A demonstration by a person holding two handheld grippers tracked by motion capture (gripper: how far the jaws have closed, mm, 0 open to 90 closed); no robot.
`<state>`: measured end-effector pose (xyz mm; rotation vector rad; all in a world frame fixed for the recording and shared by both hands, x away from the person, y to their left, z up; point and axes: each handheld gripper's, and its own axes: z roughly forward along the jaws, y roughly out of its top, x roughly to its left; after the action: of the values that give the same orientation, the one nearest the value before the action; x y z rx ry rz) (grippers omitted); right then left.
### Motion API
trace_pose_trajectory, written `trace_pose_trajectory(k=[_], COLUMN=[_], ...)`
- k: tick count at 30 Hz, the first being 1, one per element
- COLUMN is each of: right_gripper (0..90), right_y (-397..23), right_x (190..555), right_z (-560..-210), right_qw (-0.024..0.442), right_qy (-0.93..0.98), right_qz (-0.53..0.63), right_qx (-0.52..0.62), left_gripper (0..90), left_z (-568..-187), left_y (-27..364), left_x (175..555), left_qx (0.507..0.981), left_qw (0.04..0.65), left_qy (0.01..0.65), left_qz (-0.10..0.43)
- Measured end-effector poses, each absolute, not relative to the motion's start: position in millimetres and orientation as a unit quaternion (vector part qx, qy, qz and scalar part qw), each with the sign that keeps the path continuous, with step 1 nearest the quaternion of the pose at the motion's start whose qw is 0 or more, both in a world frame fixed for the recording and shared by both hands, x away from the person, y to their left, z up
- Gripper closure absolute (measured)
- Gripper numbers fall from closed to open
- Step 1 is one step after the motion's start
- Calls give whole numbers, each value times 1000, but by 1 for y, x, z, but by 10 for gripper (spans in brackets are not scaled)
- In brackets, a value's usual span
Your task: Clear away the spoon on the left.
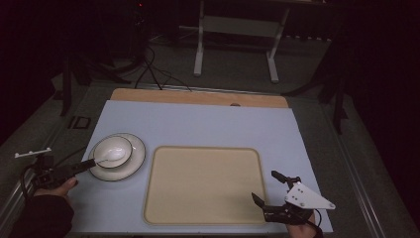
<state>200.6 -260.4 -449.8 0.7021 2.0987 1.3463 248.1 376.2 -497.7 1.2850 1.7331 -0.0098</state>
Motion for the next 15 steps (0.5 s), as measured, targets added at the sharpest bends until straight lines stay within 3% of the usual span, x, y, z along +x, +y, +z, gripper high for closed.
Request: trace_pose_trajectory(k=[9, 15], right_gripper=[128, 128], right_y=[-261, -261], right_x=[201, 201], right_z=[-450, -450], right_qw=[270, 270], right_qy=[780, 781], right_qz=[499, 498], right_qx=[264, 264], left_gripper=[635, 768], left_z=[-502, -502], left_y=[375, 373], left_x=[254, 257], left_qx=[523, 546], left_qw=[480, 478], left_qy=[704, 687], left_qz=[-19, -23])
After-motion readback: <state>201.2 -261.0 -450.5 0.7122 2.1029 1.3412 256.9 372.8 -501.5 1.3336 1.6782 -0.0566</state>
